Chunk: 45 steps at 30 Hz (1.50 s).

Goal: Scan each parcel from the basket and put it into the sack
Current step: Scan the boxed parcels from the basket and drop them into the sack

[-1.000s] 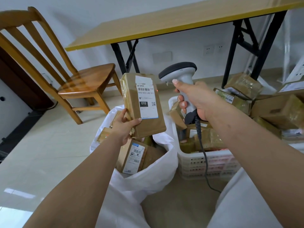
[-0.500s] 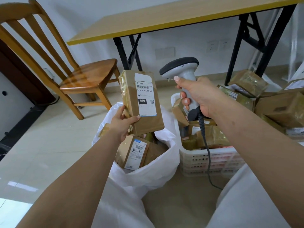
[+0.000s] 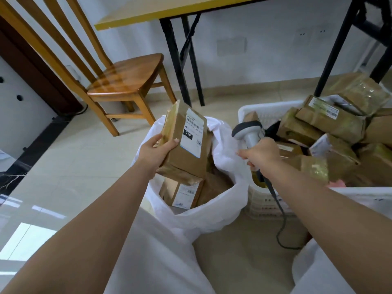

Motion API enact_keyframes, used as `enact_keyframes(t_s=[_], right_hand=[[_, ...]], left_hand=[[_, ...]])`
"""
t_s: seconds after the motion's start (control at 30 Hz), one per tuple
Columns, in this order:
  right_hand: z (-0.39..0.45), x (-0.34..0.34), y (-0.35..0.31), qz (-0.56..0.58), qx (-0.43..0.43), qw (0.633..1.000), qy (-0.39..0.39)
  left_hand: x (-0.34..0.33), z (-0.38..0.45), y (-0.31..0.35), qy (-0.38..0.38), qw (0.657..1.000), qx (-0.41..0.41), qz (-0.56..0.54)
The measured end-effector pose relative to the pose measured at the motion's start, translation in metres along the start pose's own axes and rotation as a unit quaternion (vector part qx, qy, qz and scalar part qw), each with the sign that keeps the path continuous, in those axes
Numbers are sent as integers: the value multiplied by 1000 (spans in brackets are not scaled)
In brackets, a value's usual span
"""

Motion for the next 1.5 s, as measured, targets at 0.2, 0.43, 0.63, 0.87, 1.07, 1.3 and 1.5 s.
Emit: enact_keyframes(t_s=[0.2, 0.43, 0.63, 0.87, 1.07, 1.3, 1.5], right_hand=[[34, -50, 22, -197, 15, 980, 1], [67, -80, 31, -332, 13, 943, 24], [74, -83, 34, -415, 15, 910, -13], [68, -81, 29, -375, 45, 926, 4], [67, -59, 31, -2, -3, 997, 77], [62, -48, 37, 29, -16, 997, 63], [62, -46, 45, 9, -1, 999, 47]], left_hand=[[3, 19, -10, -40, 998, 11, 46], [13, 43, -16, -50, 998, 30, 19], [17, 50, -21, -71, 997, 38, -21], [20, 47, -23, -91, 994, 54, -16], [13, 46, -17, -124, 986, 98, 52], [-59, 58, -1, -107, 955, 99, 259], [-127, 84, -22, -126, 948, 109, 270]])
Point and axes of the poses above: each hand's wrist, its own z-axis towards the middle knuckle, its own x-axis out of the back of the hand, y = z × x, the point moved 6 cm from there along z, towards the middle knuckle, and after that the axes turned 6 degrees about -y, right-handed, at the moved point
